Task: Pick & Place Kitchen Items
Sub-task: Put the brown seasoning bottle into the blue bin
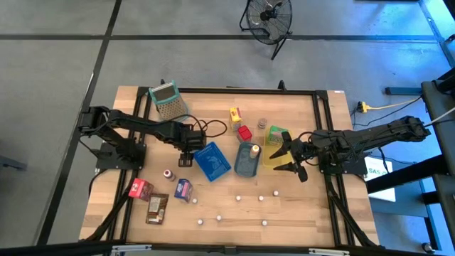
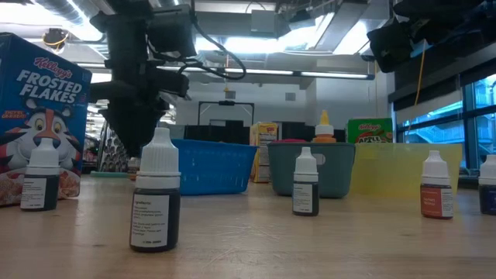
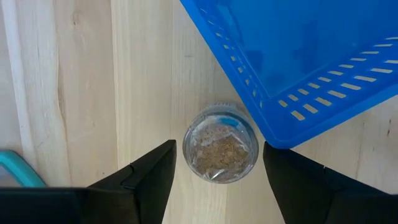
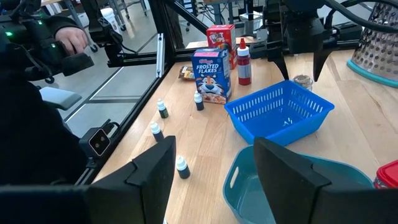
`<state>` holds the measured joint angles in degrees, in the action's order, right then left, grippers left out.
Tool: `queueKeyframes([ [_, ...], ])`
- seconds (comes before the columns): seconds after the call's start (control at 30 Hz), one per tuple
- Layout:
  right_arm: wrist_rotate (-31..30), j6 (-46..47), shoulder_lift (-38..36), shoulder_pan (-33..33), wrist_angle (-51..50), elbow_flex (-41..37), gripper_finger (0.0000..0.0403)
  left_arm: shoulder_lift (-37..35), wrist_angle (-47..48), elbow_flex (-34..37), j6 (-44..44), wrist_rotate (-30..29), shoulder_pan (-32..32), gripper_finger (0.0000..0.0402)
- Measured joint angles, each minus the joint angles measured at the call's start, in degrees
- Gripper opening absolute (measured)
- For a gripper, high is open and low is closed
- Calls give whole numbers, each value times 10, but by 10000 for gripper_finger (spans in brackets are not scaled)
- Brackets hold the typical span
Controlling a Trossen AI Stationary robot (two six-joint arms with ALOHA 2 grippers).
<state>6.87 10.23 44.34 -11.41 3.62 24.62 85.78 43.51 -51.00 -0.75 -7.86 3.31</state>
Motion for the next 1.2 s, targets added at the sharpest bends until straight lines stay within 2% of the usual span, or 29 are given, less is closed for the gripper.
queueKeyframes([
  [0.73, 0, 0, 0, 0, 1, 0, 217, 11, -14, 0, -20, 3, 2, 236],
  [1.03, 0, 0, 0, 0, 2, 0, 217, 42, -15, -3, -40, 0, 2, 198],
  [1.2, -1, 0, 0, 0, 1, 0, 217, 42, -16, -3, -44, 0, 2, 195],
])
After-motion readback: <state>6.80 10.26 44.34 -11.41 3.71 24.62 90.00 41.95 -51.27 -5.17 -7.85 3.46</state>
